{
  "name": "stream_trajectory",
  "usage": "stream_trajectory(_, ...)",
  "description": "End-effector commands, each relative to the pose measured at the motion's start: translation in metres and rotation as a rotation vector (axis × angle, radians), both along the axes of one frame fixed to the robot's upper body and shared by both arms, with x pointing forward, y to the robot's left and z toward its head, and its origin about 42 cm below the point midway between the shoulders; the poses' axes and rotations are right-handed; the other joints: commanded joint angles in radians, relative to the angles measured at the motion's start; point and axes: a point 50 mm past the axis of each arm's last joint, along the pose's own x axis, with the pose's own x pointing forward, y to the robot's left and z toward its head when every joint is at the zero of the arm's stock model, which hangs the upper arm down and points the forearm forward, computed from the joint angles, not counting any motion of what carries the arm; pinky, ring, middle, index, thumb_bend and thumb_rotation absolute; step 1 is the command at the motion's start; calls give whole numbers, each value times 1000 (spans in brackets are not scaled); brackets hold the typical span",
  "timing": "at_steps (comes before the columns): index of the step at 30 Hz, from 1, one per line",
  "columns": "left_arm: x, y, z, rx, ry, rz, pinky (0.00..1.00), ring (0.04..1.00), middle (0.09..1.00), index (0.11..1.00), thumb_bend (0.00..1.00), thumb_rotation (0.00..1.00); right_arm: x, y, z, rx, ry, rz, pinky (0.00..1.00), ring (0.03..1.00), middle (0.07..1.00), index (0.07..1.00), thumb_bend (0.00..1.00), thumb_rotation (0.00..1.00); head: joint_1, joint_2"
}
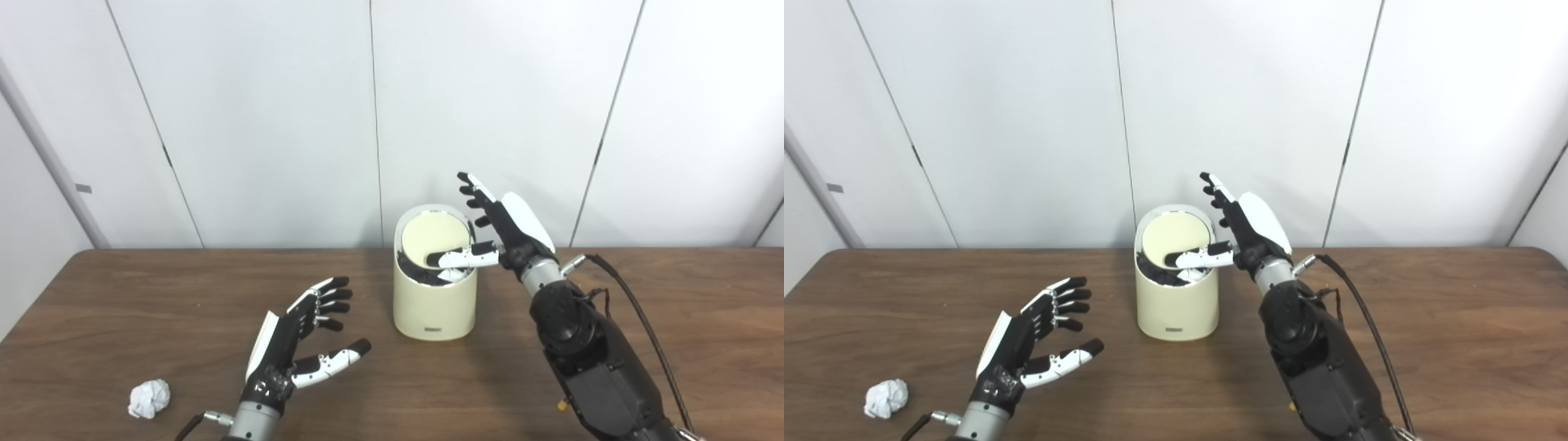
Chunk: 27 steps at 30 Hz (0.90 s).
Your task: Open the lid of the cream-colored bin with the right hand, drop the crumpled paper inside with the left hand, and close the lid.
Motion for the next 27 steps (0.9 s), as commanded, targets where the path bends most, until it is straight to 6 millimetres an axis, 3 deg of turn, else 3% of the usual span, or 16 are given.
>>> stream_trajectory(1,4,-3,20,-6,-97,-11,636,745,792,836,695,167,6,8,34,-13,-116,12,735,867,909,948,795,309,-1,2)
stream_trajectory(10,3,-3,21,-11,-94,-13,645,745,789,836,691,147,7,5,26,-62,-92,-8,674,851,915,948,779,199,1,8)
stream_trajectory(18,2,-2,21,-12,-94,-15,654,747,797,834,686,150,4,4,19,-162,-97,-37,621,794,911,925,786,9,4,14)
stream_trajectory(27,2,-2,22,-3,-98,-11,643,741,790,827,684,154,2,3,16,-199,-76,-53,630,789,927,911,772,0,7,17)
